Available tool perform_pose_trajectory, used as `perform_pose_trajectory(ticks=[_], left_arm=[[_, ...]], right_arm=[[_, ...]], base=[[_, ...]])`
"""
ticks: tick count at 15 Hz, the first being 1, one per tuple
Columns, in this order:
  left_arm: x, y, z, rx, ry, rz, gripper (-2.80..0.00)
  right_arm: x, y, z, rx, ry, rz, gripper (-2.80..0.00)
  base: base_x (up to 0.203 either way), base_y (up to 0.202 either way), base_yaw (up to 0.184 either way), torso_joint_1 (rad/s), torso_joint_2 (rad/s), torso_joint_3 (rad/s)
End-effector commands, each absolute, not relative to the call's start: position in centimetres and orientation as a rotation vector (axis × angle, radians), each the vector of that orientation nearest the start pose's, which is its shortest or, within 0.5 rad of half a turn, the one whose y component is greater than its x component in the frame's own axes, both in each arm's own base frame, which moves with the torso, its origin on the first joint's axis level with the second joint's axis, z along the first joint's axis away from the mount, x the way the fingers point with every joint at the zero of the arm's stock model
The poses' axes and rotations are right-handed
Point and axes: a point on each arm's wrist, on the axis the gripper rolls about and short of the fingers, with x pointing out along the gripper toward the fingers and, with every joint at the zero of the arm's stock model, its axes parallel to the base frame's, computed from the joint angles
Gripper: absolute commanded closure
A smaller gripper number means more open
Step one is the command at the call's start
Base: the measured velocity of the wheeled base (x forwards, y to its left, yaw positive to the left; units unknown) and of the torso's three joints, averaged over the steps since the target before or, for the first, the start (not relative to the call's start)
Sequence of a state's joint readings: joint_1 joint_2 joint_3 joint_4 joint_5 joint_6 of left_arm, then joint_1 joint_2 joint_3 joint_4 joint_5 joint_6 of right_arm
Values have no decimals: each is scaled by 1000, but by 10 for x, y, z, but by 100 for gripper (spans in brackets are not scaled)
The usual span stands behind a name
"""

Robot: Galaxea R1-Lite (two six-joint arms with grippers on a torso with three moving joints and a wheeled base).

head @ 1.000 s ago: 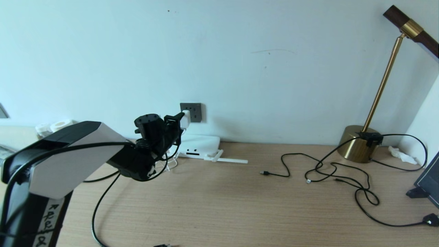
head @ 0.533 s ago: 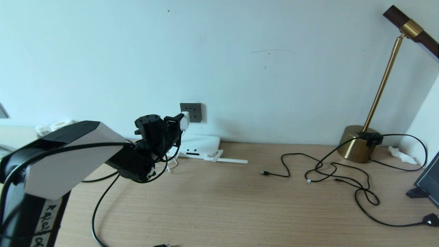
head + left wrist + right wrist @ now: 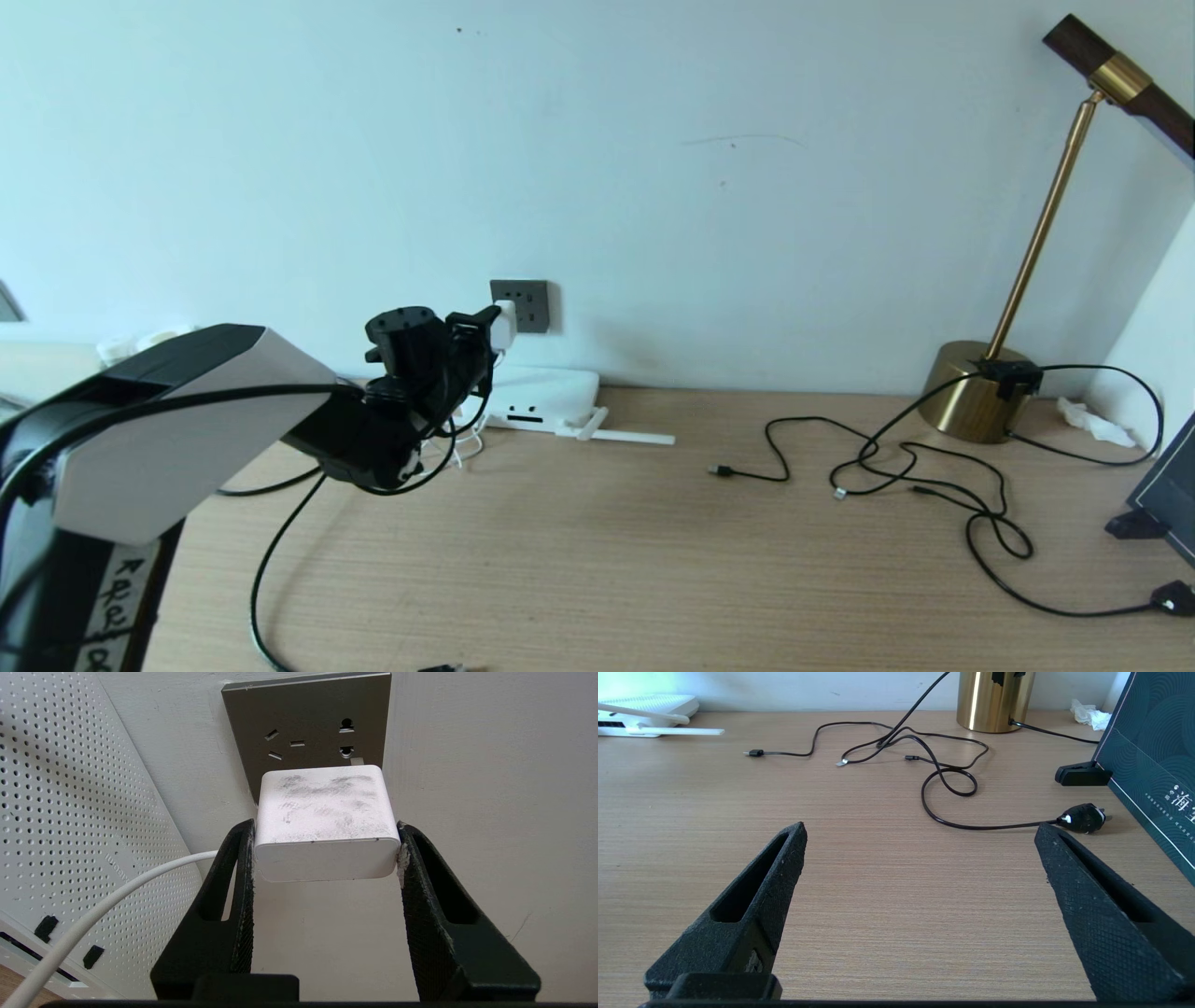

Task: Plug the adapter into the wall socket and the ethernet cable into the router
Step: Hand it to the other hand

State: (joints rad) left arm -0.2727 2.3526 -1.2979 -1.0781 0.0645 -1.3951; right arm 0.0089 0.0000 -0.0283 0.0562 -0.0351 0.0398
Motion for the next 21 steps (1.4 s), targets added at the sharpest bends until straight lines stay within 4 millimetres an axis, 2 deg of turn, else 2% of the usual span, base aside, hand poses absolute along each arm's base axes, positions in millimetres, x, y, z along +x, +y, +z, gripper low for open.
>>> perform_pose_trajectory(ticks=[1, 11, 16, 21], left_arm=[[448, -126, 102, -1403, 122, -198, 0], [443, -129, 107, -1404, 126, -206, 0], [439, -127, 117, -1406, 110, -217, 0], [440, -124, 114, -1405, 114, -205, 0]], right_arm=[[-25, -1, 78, 39, 27, -27, -280], [-25, -1, 77, 39, 28, -27, -280], [-25, -1, 77, 39, 29, -27, -280], [-25, -1, 78, 39, 27, -27, -280]], base=[[0, 0, 0, 0, 0, 0], [0, 0, 0, 0, 0, 0], [0, 0, 0, 0, 0, 0], [0, 0, 0, 0, 0, 0]])
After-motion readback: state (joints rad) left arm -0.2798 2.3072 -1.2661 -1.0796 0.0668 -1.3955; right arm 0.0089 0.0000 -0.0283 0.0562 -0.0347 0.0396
